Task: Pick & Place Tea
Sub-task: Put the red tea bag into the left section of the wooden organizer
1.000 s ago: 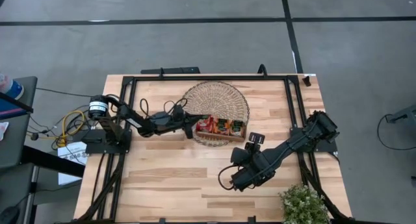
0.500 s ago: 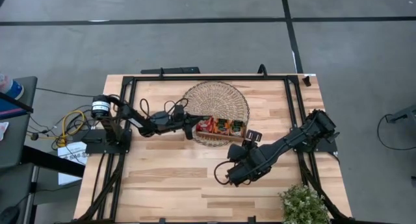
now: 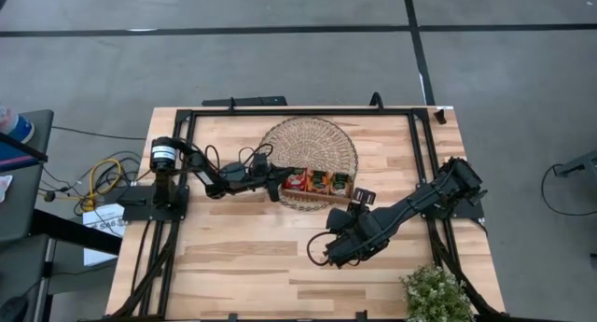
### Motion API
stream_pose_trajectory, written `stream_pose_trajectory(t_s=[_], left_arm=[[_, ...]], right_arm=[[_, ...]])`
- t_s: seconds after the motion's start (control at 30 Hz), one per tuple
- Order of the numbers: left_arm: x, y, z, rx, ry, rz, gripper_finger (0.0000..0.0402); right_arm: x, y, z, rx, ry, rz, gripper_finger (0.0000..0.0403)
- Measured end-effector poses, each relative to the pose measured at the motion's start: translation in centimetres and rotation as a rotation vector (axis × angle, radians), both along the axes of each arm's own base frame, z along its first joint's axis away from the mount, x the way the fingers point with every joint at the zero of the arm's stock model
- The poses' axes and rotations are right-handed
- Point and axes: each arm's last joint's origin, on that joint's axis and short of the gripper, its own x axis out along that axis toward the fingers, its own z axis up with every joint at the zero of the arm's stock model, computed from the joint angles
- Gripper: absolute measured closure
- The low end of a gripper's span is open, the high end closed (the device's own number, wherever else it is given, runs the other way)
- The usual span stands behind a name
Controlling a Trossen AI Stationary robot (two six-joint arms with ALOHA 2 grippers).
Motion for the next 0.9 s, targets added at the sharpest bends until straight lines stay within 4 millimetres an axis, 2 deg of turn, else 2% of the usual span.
stream_pose_trajectory(t_s=[0.3, 0.9], left_arm=[[-0.01, 0.03, -0.65, -0.006, 0.066, 0.003, 0.0402], [0.2, 0.12, -0.49, -0.01, 0.054, 0.025, 0.0402]], right_arm=[[0.13, -0.19, 0.0, 0.001, 0.0, -0.002, 0.027], [0.28, -0.1, -0.02, 0.012, -0.015, -0.002, 0.027]])
